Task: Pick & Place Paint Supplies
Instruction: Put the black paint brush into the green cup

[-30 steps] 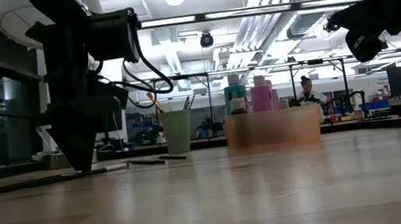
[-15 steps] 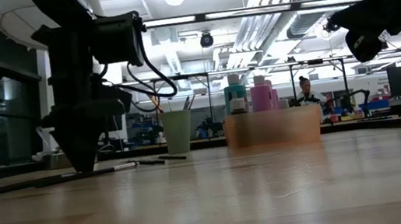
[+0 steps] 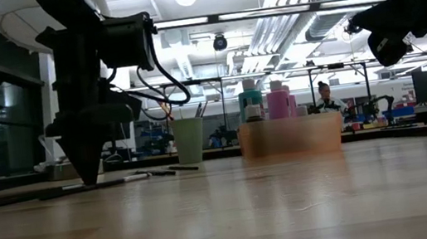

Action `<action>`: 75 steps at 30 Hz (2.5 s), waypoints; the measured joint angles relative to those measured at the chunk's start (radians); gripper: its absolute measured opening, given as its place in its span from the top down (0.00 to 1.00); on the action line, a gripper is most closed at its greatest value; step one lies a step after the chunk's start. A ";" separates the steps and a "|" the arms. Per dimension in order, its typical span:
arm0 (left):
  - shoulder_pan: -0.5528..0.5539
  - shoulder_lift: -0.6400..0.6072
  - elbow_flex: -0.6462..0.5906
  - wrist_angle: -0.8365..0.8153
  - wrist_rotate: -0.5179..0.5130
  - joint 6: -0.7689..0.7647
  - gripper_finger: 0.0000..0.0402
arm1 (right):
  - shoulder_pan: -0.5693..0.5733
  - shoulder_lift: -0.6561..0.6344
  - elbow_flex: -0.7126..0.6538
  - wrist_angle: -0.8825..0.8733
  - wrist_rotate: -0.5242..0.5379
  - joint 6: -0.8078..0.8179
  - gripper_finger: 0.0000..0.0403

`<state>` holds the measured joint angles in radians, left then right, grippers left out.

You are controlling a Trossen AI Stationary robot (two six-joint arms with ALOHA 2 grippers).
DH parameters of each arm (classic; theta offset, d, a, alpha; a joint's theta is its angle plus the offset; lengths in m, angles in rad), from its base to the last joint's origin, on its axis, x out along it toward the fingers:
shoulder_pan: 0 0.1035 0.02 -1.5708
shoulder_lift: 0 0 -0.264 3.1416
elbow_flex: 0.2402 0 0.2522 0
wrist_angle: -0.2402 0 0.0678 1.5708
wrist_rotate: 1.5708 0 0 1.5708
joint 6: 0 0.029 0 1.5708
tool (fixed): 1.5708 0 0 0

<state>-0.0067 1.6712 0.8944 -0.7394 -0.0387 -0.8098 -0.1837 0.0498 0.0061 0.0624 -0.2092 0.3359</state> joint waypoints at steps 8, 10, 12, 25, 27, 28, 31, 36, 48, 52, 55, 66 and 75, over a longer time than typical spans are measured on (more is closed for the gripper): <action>0.000 -0.001 0.022 -0.027 0.003 0.068 1.00 | 0.000 0.000 0.000 0.000 0.000 0.000 0.99; 0.000 -0.011 0.041 -0.046 0.004 0.104 1.00 | 0.000 0.000 0.000 0.000 0.000 0.000 0.99; -0.001 -0.025 0.063 -0.072 -0.005 0.130 1.00 | 0.000 0.000 0.000 0.000 0.000 0.000 0.99; 0.000 -0.315 0.106 0.156 -0.388 0.354 1.00 | 0.000 0.000 0.000 0.001 0.000 0.000 0.99; 0.008 -0.342 0.089 0.274 -0.429 0.472 1.00 | 0.000 0.003 0.000 -0.002 0.000 0.000 0.99; 0.019 -0.352 0.078 0.341 -0.431 0.533 1.00 | 0.000 0.002 0.000 -0.001 0.000 0.000 0.99; 0.063 -0.361 0.040 0.533 -0.417 0.692 1.00 | 0.000 0.010 0.000 -0.001 0.000 0.000 0.99; 0.180 -0.359 -0.020 0.770 -0.370 0.883 1.00 | 0.000 0.014 0.000 0.000 -0.002 0.000 0.99; 0.464 -0.270 -0.047 1.136 -0.275 1.044 1.00 | 0.000 0.014 0.000 0.000 -0.002 0.000 0.99; 0.502 -0.199 -0.047 1.303 -0.266 1.041 1.00 | 0.000 0.014 0.000 0.000 -0.003 0.000 0.99; 0.513 -0.155 -0.045 1.429 -0.264 1.042 1.00 | 0.000 0.014 0.000 0.000 -0.003 0.000 0.99; 0.579 -0.036 0.013 1.465 -0.257 0.967 1.00 | 0.000 0.014 0.000 0.000 -0.003 0.000 0.99; 0.598 -0.015 0.014 1.393 -0.252 0.884 0.93 | 0.000 0.014 0.000 0.000 -0.002 0.000 0.99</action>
<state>0.5915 1.6562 0.9081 0.6536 -0.2906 0.0746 -0.1836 0.0643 0.0061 0.0624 -0.2115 0.3359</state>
